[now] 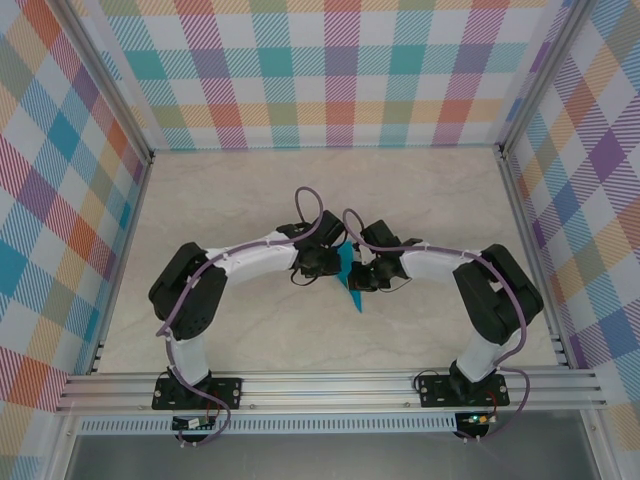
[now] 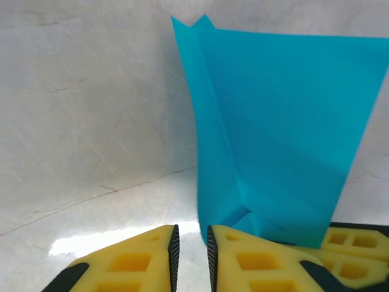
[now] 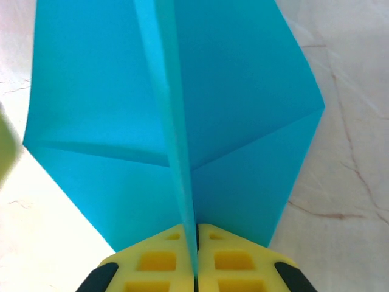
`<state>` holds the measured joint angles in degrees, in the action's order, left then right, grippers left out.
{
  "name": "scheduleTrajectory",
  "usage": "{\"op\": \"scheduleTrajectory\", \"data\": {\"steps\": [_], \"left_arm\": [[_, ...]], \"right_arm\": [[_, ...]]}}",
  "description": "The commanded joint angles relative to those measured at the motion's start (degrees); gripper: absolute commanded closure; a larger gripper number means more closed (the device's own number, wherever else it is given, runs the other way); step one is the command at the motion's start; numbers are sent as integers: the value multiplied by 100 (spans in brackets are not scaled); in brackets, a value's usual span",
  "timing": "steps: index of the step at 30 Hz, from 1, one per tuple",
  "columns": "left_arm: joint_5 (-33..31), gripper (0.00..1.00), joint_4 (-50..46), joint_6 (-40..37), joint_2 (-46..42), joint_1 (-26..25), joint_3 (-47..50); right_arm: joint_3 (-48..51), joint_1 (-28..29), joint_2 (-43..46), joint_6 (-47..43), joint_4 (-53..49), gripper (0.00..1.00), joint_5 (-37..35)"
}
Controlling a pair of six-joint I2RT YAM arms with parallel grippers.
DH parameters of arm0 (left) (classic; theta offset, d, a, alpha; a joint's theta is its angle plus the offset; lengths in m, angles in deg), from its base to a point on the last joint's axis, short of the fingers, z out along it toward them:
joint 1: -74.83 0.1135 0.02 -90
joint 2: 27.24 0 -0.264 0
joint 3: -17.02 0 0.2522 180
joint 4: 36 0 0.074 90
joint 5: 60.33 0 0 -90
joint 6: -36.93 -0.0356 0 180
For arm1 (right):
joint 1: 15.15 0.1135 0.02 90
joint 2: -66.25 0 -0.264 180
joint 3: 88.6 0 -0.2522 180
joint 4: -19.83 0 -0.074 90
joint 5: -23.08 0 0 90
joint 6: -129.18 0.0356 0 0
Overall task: Fold a paper plane with a square sheet of paper (pick it up from the middle)
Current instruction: Move a paper plane to the center of the table.
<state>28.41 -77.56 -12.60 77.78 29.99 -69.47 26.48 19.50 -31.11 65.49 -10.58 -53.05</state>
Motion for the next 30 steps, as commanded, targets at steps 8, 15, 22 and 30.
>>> {"op": "scheduleTrajectory", "data": {"steps": [8,15,22,30], "left_arm": [[-932,66,627,552,-1803,457,1463],[-895,64,707,656,-2400,896,2122],[-807,63,774,697,-2499,1013,2310],[-722,63,834,697,-2413,1030,2290]], "right_arm": [[-1353,538,-214,451,-2097,94,-1949],[-2286,800,-1080,708,-2745,92,-2329],[-2378,840,-1464,978,-2652,88,-2180],[-2210,876,-1567,1166,-2550,83,-2209]]}}
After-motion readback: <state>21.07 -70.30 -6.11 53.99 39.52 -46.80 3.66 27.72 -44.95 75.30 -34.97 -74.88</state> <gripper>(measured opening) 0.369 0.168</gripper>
